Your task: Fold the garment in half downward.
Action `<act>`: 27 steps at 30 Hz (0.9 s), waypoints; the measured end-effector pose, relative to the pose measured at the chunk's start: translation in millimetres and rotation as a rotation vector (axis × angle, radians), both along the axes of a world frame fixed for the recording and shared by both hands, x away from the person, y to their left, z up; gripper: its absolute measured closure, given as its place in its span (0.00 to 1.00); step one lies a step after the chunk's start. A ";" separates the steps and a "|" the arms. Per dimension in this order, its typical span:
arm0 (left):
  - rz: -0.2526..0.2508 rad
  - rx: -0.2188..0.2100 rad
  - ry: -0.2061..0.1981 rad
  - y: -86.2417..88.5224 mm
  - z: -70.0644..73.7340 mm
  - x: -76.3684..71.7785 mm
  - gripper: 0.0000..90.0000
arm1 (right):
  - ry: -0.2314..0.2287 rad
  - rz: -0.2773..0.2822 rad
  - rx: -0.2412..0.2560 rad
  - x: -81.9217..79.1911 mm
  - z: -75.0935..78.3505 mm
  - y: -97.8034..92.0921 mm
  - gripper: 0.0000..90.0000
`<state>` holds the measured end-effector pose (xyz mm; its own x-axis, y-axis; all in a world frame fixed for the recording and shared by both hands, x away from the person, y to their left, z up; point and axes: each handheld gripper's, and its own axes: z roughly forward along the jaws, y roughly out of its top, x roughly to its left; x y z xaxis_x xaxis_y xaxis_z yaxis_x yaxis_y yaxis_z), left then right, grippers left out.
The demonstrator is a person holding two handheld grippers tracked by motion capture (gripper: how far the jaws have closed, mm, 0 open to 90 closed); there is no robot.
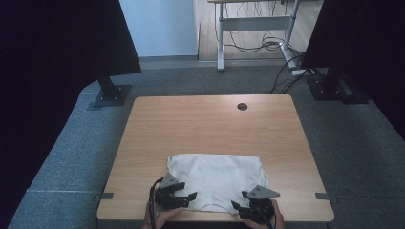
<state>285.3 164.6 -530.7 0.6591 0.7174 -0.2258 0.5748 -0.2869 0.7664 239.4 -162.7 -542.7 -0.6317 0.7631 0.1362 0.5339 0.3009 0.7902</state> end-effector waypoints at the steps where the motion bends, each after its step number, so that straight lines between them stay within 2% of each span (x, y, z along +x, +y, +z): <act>1: 0.009 -0.020 0.001 1.1 4.3 7.3 0.33 | -0.002 -0.014 0.018 8.3 4.7 -2.2 0.46; 2: 0.017 -0.031 -0.003 2.1 6.8 12.2 0.33 | 0.002 -0.029 0.038 18.1 8.2 -4.8 0.45; 5: 0.066 -0.043 -0.032 5.6 14.1 32.8 0.33 | 0.003 -0.083 0.048 41.7 11.9 -9.3 0.44; 6: 0.083 -0.047 -0.040 6.4 15.5 40.0 0.33 | 0.000 -0.144 0.034 59.6 10.3 -10.8 0.42; 8: 0.126 -0.028 -0.053 5.5 14.3 59.4 0.32 | 0.013 -0.191 0.035 73.1 7.2 -10.9 0.41; 9: 0.126 -0.028 -0.053 5.5 14.3 59.4 0.32 | 0.013 -0.220 0.028 78.7 5.9 -10.5 0.41; 10: 0.135 -0.021 -0.050 5.4 12.3 65.7 0.32 | 0.007 -0.245 0.018 83.1 5.3 -9.7 0.41; 11: 0.154 -0.010 -0.046 5.7 9.4 72.3 0.32 | 0.007 -0.245 0.018 83.1 5.3 -9.7 0.41; 12: 0.181 -0.001 -0.040 6.8 5.0 79.4 0.32 | -0.004 -0.290 -0.018 90.5 4.0 -9.2 0.41; 16: 0.232 0.027 -0.027 11.4 -4.3 85.5 0.32 | 0.018 -0.341 -0.031 97.7 -1.6 -14.8 0.42; 18: 0.242 0.039 -0.019 12.2 -7.3 86.1 0.32 | 0.014 -0.349 -0.036 97.9 -2.9 -16.1 0.42; 19: 0.251 0.038 -0.001 13.7 -14.2 87.1 0.32 | 0.000 -0.363 -0.043 96.4 -4.5 -18.0 0.42; 22: 0.262 0.033 -0.012 13.4 -17.6 86.4 0.33 | -0.005 -0.369 -0.040 95.2 -5.3 -18.9 0.42; 25: 0.262 0.071 -0.033 9.7 -18.0 85.3 0.34 | -0.022 -0.390 -0.042 92.9 -7.3 -19.1 0.42; 27: 0.268 0.068 -0.044 10.6 -19.2 83.4 0.35 | -0.030 -0.394 -0.052 92.3 -8.6 -19.0 0.42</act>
